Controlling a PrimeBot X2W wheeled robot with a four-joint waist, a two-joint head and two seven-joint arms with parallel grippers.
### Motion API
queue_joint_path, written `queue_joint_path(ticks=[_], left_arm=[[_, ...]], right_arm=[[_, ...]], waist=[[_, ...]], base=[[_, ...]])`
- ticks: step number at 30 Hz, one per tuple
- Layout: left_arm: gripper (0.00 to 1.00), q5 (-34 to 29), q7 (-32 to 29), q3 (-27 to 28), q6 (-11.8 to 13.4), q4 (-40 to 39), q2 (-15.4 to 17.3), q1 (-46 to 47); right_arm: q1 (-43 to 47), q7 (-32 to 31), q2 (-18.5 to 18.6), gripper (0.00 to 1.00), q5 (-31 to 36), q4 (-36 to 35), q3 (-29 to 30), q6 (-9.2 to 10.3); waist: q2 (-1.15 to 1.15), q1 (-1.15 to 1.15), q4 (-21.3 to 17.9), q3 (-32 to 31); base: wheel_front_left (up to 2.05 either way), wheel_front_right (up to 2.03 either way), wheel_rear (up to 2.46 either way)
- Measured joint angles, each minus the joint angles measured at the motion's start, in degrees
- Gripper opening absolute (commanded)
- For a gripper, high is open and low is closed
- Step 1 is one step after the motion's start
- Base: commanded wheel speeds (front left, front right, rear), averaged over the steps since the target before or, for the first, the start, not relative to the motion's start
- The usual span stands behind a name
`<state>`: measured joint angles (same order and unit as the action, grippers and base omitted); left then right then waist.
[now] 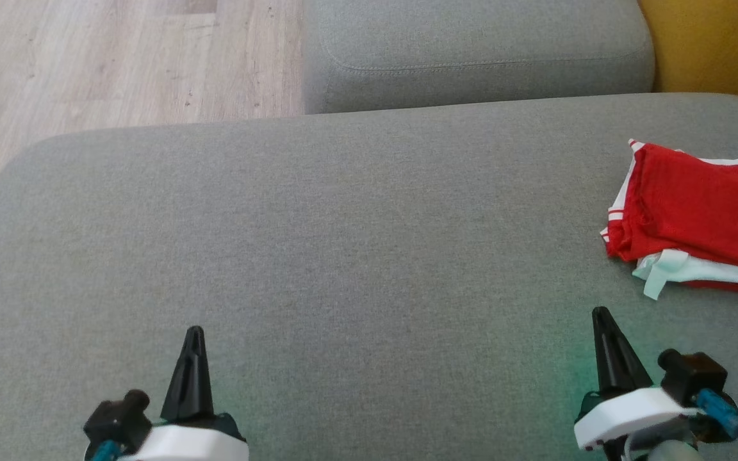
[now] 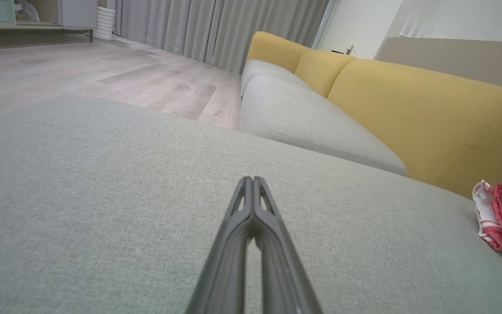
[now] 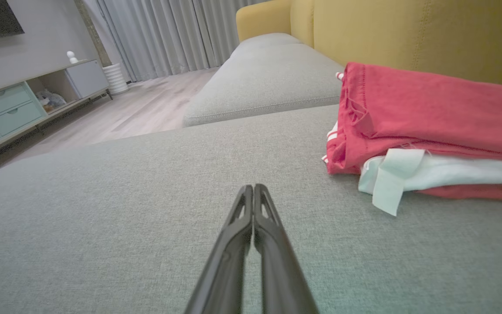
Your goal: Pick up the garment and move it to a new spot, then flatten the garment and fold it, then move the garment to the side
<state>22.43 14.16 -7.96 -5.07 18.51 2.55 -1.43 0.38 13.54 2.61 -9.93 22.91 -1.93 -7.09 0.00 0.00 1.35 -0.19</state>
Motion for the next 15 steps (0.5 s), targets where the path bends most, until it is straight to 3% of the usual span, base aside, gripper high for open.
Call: queue_joint_path(ticks=[15], left_arm=[[0.00, 8.0, -2.4, 1.0, 0.0, -0.2, 0.0, 0.3]], right_arm=[[-0.4, -2.3, 0.0, 0.00, -9.3, -0.7, 0.9, 0.00]], waist=[[0.00, 0.00, -0.2, 0.0]], base=[[0.00, 0.00, 0.00]])
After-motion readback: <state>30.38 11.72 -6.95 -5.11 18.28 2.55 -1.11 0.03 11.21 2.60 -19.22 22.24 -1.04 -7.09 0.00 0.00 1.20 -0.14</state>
